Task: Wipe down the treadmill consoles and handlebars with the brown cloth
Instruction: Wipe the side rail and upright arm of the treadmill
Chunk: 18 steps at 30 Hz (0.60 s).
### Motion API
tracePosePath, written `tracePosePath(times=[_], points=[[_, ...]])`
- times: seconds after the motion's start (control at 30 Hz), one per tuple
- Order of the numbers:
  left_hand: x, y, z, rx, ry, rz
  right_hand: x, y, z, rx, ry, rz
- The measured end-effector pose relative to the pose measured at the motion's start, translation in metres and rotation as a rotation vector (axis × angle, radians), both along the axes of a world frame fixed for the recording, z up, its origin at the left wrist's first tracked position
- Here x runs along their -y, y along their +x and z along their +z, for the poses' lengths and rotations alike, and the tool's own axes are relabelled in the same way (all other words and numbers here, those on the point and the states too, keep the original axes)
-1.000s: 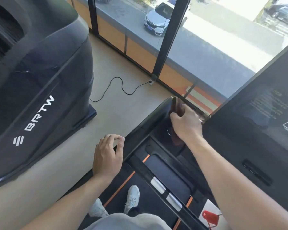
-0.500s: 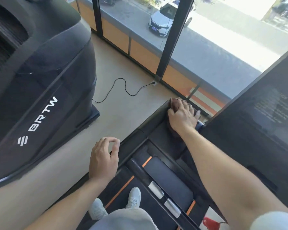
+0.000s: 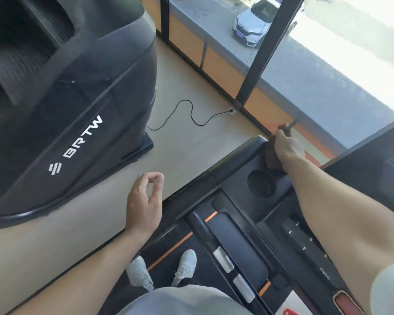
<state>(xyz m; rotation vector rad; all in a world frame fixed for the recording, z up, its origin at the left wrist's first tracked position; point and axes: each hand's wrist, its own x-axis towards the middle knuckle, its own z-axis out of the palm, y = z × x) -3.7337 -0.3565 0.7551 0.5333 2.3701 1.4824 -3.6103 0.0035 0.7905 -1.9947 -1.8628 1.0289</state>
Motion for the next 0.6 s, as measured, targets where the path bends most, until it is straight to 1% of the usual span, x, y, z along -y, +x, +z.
tracePosePath(times=[0.07,0.1,0.13,0.17,0.2,0.23,0.3,0.37,0.4,0.43,0.5,0.6], points=[[0.018,-0.01,0.004,0.009,0.034,0.082,0.005,-0.008,0.0,-0.206,0.081,-0.038],[0.028,-0.014,0.005,0.006,0.037,0.112,0.009,-0.015,0.002,-0.283,0.123,-0.019],[0.038,-0.017,0.006,0.009,0.029,0.136,0.014,-0.024,0.006,-0.298,0.158,0.052],[0.047,-0.019,0.006,0.023,0.008,0.151,0.021,-0.037,0.01,-0.232,0.179,0.187],[0.054,-0.021,0.005,0.048,-0.023,0.157,0.03,-0.05,0.014,-0.101,0.179,0.383],[0.06,-0.022,0.003,0.074,-0.061,0.154,0.041,-0.063,0.016,0.06,0.149,0.607],[0.067,-0.021,0.002,0.1,-0.125,0.134,0.076,-0.092,0.015,0.395,0.025,1.042],[0.07,-0.019,0.004,0.087,-0.15,0.13,0.121,-0.116,0.006,0.695,-0.042,1.346],[0.07,-0.018,0.006,0.075,-0.145,0.137,0.145,-0.125,0.001,0.76,-0.074,1.439],[0.071,-0.017,0.007,0.065,-0.133,0.149,0.169,-0.133,-0.003,0.753,-0.123,1.496],[0.072,-0.017,0.009,0.061,-0.093,0.173,0.215,-0.136,-0.009,0.644,-0.183,1.588],[0.07,-0.019,0.009,0.078,-0.051,0.168,0.254,-0.122,-0.013,0.518,-0.067,1.648]])
